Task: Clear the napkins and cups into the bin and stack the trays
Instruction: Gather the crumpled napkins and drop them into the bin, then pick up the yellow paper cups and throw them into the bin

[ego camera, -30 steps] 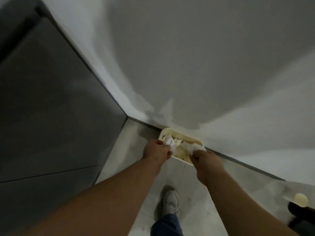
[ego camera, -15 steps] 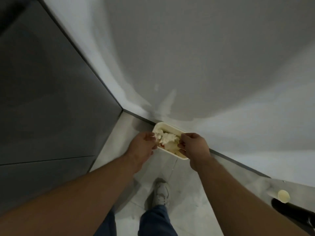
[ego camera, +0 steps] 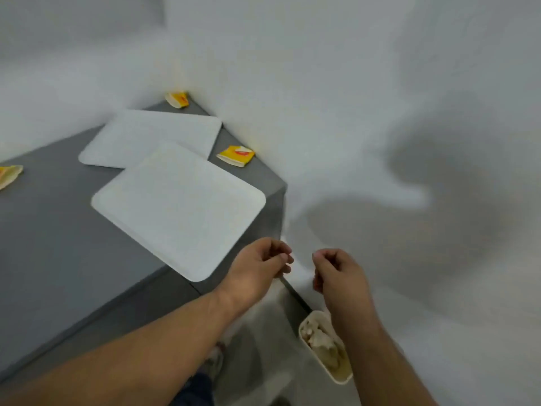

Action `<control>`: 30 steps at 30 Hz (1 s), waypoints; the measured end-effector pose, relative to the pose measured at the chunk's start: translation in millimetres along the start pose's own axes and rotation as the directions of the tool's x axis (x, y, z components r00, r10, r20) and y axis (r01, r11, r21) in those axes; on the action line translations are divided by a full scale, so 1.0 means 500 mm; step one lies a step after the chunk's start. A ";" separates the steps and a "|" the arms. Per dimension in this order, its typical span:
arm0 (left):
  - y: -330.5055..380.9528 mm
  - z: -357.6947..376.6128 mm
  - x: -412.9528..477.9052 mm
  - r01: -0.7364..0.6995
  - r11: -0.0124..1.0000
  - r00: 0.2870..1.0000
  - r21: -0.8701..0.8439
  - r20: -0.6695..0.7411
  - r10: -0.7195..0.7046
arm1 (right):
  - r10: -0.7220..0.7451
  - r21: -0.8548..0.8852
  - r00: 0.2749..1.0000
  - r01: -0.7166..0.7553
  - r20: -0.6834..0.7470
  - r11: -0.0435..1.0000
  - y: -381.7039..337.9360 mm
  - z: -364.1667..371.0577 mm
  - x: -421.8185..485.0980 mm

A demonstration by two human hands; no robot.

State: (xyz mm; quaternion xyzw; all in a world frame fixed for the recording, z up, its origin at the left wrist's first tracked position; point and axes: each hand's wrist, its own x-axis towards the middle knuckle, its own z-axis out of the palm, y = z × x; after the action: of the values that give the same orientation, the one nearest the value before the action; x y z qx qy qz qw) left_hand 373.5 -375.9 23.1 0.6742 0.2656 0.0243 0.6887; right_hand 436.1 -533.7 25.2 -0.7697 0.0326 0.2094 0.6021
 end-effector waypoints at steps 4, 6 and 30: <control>0.089 -0.160 -0.040 -0.080 0.997 0.988 -0.009 -0.135 0.078 | -0.095 -0.075 0.989 0.104 0.113 0.992 -0.126 0.050 -0.017; 0.103 -0.227 -0.056 -0.092 0.996 0.975 0.007 -0.203 0.091 | -0.153 -0.117 0.974 0.173 0.168 0.978 -0.155 0.064 -0.017; 0.034 -1.230 0.155 0.363 0.765 0.712 0.532 -0.688 0.140 | -0.159 -0.367 0.910 0.308 0.383 0.878 -0.330 0.768 0.078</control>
State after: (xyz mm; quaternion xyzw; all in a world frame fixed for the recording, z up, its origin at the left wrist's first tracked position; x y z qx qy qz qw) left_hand 200.3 219.4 43.8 0.7865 0.5383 0.1393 0.2688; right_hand 412.7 -119.5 89.8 -0.8310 -0.2123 0.2663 0.4399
